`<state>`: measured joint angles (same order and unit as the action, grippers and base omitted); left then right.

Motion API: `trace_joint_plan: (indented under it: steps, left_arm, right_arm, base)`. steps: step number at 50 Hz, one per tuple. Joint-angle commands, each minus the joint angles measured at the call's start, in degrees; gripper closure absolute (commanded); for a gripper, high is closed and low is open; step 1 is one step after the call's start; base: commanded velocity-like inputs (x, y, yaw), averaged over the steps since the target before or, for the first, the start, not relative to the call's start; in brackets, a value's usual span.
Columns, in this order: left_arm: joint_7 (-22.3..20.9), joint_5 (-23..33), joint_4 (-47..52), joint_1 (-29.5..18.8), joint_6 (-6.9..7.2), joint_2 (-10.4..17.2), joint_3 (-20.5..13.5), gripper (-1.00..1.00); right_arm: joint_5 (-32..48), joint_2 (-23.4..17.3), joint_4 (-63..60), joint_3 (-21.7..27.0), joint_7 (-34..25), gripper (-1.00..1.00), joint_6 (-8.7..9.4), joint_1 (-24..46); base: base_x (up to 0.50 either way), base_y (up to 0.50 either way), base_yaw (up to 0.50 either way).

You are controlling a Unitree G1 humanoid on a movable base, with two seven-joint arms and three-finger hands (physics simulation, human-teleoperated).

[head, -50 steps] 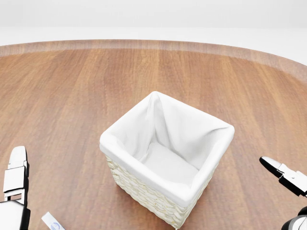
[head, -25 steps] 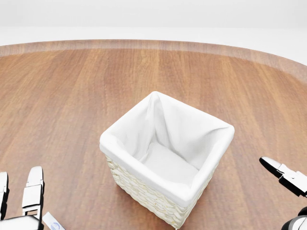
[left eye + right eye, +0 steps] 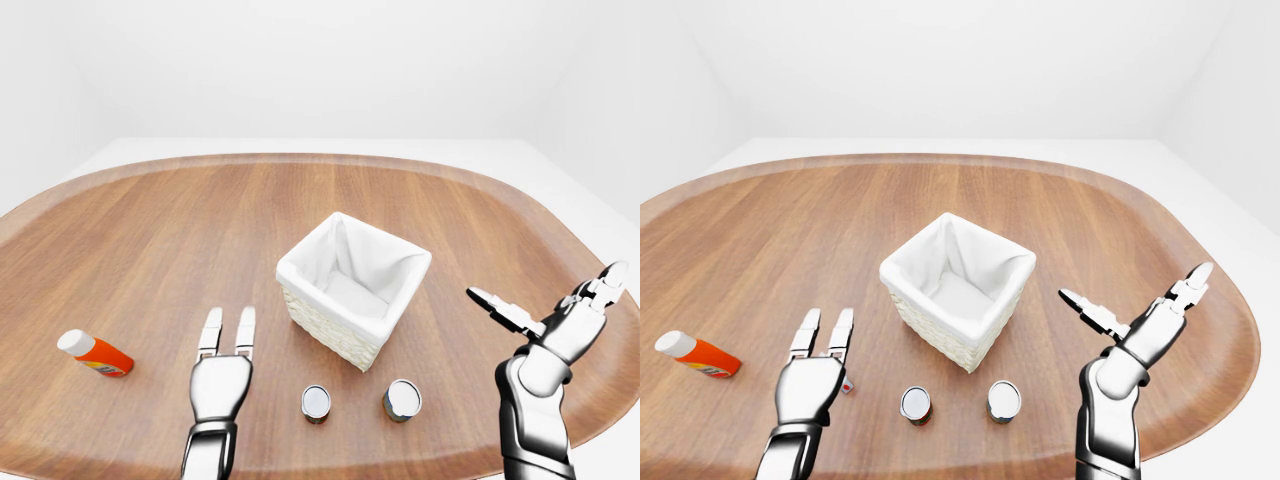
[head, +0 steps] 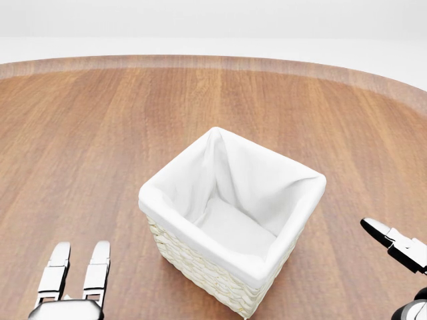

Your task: Pick up the alphabet soup and the cream cheese box, and put them in the basket.

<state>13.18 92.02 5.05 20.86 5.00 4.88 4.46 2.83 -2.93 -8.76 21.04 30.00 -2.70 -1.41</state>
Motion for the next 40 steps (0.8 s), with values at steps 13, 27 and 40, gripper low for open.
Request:
trace_joint_plan:
  steps: [13, 27, 40]
  left_arm:
    - [5.4, -1.2, -10.0, -4.8, 0.00, 1.6, 2.0, -1.00]
    - [8.2, -6.6, -18.9, -8.8, 0.00, 2.2, 1.4, -1.00]
    - [14.1, -9.3, -29.5, -13.1, 0.00, 2.7, 1.6, -1.00]
  right_arm:
    - [0.0, -0.1, 0.1, 0.0, 0.0, -1.00, -0.13, 0.0]
    - [0.1, -0.1, 0.7, 0.0, 0.0, -1.00, -0.65, 0.1]
    - [0.1, 0.0, 0.4, -0.1, 0.0, -1.00, -0.52, 0.0]
  base:
    - [0.00, 0.00, 0.00]
    - [0.00, 0.00, 0.00]
    - [0.00, 0.00, 0.00]
